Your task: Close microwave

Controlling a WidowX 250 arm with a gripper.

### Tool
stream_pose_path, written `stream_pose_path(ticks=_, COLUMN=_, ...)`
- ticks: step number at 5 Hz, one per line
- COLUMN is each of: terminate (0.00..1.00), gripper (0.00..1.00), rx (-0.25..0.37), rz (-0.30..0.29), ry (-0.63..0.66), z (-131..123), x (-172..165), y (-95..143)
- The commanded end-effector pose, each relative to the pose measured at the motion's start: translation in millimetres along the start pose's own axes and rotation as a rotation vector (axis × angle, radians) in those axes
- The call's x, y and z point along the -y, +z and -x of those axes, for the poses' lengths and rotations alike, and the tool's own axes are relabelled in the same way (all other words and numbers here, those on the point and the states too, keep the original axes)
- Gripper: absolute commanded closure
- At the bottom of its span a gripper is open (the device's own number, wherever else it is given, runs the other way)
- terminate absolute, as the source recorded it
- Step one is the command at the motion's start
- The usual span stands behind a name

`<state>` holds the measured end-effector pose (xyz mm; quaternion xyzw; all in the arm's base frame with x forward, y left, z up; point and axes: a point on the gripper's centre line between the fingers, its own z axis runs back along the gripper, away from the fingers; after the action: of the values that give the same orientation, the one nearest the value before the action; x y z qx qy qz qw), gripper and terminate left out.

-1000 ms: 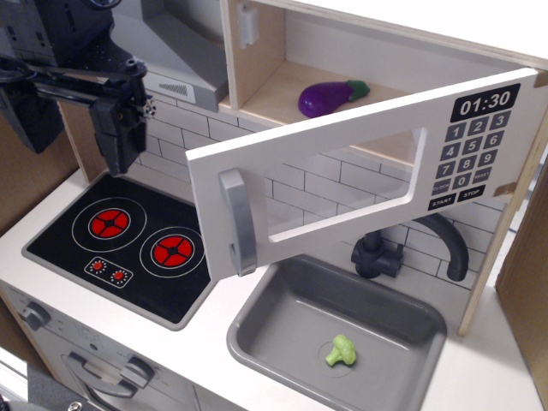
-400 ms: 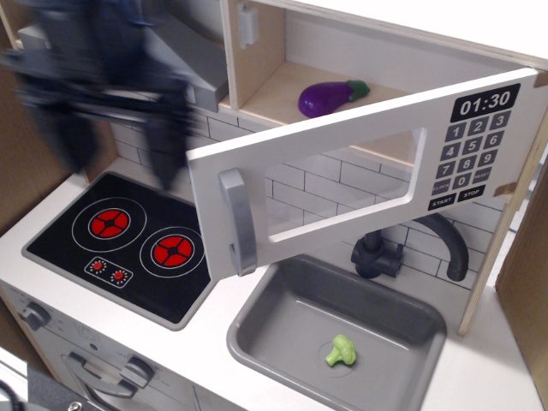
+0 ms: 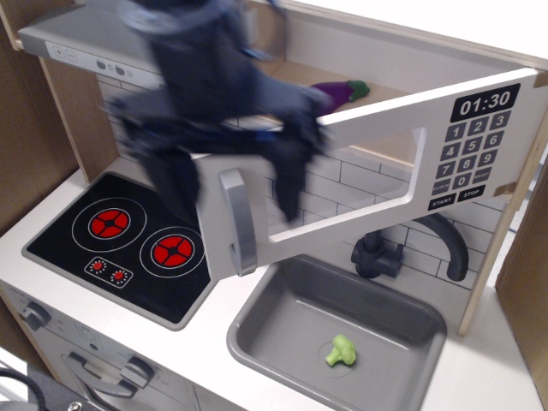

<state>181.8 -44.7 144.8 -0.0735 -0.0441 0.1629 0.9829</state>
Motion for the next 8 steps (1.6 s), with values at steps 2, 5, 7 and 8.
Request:
stream_pose_path(ticks=2, terminate=0.00, gripper=0.00, rx=0.048, rz=0.015, ry=0.129, z=-39.5, x=49.5, y=-43.3)
stream_pose_path(ticks=5, terminate=0.00, gripper=0.00, rx=0.095, rz=-0.051, ry=0.134, z=-71.4, x=47.2, y=-87.5)
stream_pose_path(ticks=7, terminate=0.00, gripper=0.00, rx=0.158, rz=-0.101, ry=0.008, z=-98.4, x=27.4, y=-85.1)
stream_pose_path(ticks=8, terminate=0.00, gripper=0.00, rx=0.202, rz=-0.108, ry=-0.098, z=-118.0, x=16.3, y=-75.3)
